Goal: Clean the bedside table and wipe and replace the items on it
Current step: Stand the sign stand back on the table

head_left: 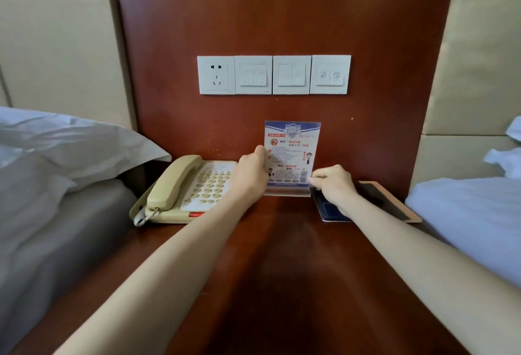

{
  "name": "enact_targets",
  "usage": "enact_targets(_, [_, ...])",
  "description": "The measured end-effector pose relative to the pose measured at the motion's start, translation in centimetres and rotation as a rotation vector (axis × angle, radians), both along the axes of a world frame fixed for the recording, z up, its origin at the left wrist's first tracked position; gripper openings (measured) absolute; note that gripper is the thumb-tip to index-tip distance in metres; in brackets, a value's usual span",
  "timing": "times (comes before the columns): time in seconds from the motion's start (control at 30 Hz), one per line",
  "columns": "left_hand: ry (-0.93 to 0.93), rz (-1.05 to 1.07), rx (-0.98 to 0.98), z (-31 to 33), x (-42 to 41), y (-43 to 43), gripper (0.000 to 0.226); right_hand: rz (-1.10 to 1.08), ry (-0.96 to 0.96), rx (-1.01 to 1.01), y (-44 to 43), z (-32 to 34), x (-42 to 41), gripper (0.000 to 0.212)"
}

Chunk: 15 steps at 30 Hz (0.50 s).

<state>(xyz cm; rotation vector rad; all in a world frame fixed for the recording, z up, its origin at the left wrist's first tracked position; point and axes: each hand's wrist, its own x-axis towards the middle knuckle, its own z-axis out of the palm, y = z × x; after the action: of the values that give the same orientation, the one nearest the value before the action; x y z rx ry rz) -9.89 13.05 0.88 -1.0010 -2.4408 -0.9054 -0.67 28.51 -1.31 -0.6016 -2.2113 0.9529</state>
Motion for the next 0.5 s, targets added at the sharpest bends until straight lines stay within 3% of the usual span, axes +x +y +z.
enact_targets(0.3, [-0.092, 0.02, 0.019, -1.3, -2.1, 2.2, 0.025, -0.038, -0.035, -0.029, 2.0, -0.9, -2.9, 0.017])
enact_targets(0.5, [-0.111, 0.037, 0.05, -1.7, -3.1, 2.8, 0.019, -0.04, -0.131, -0.052, 2.2, -0.7, -3.8, 0.018])
